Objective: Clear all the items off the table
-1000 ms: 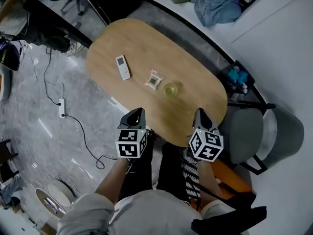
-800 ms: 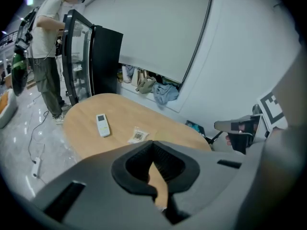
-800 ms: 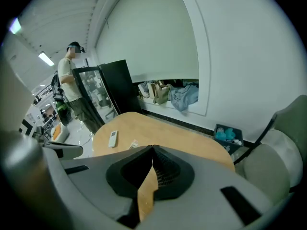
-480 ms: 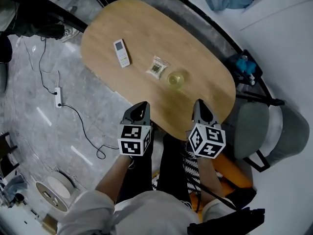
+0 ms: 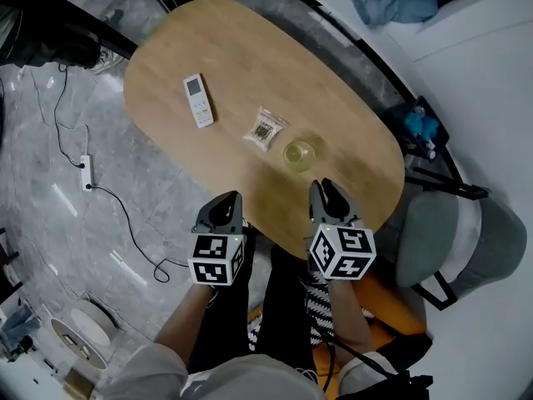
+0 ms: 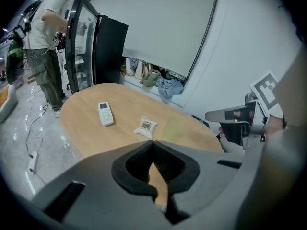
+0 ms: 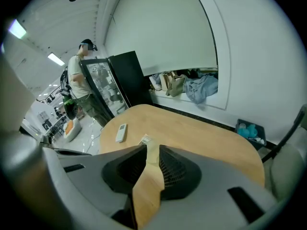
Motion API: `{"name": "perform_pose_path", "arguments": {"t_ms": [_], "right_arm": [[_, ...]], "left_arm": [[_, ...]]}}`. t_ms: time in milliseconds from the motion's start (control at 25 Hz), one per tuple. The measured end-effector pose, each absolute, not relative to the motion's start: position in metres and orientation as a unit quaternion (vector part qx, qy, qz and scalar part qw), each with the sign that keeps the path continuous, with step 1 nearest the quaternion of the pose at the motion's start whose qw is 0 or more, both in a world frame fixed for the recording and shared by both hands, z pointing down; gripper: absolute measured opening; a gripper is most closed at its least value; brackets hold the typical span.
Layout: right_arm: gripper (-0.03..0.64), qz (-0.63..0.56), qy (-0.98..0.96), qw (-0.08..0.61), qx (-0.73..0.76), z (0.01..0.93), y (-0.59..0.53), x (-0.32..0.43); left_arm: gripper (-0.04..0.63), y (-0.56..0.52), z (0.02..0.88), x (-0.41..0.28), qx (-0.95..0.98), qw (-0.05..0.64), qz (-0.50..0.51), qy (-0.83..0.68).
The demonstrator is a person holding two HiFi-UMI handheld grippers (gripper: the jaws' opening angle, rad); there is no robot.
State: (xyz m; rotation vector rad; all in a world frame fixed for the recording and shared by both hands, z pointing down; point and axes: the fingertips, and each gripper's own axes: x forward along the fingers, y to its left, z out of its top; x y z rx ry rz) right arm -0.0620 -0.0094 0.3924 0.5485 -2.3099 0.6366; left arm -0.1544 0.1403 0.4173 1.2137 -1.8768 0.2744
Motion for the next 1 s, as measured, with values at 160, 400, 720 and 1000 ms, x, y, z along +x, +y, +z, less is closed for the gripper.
{"name": "perform_pose_path", "arguments": {"t_ms": [160,400,720,1000], "right_arm": [[0.136,0.239,-0.886,0.343,0.201,0.411,-0.008,-0.070],[0.218,0.225,-0.887,0.352,0.196,0.431,-0.009,-0.079],[0.300,0.183,-0.893,0.374,0.170,0.448,-0.008,-0.100],[0.334,0.155,-0.884,0.411,0.158,0.470,-0.008,-0.109]], "left_arm": [[0.000,0.138,0.435,-0.158,0.490,0.429,0.112,-0.751],[0.000,0.147,0.455,-0.161,0.487,0.436,0.113,-0.748],[0.000,0.156,0.475,-0.161,0.485,0.449,0.124,-0.740],[0.000,0.156,0.482,-0.169,0.481,0.452,0.124,-0.741]]}}
